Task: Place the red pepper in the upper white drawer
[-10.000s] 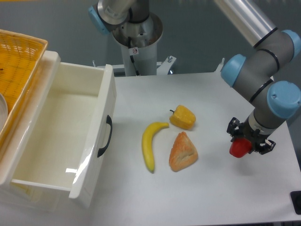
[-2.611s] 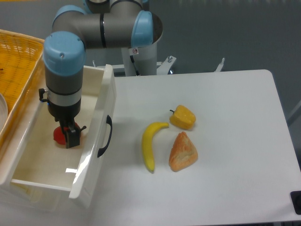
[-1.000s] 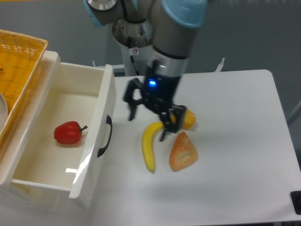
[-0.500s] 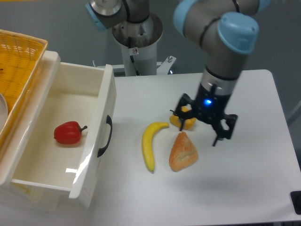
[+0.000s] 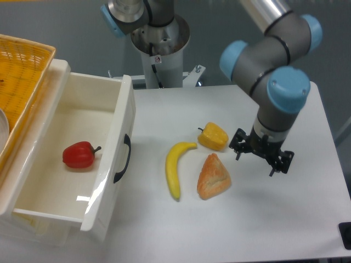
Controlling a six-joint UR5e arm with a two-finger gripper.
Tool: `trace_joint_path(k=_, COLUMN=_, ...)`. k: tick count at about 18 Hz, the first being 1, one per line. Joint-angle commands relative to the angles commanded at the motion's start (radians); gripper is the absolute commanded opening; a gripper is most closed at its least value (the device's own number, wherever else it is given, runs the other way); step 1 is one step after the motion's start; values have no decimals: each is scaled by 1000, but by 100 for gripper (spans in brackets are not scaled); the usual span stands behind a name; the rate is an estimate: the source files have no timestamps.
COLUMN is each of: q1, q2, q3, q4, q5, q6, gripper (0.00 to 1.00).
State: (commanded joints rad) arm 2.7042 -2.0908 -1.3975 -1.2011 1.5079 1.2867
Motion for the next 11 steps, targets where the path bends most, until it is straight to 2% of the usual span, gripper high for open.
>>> trace_joint_path(k=3, q1=34, q2=-2, q3=-20, q4=0, q5=5, q6=97, gripper=100)
trace_joint_path(k=8, q1=23, q2=-8, q3=-18, q4=6, q5=8, q6=106, gripper=100)
trace_joint_path(k=11, q1=10, q2=-28, q3=-12, q4=8, q5=85, q6=129, gripper=100)
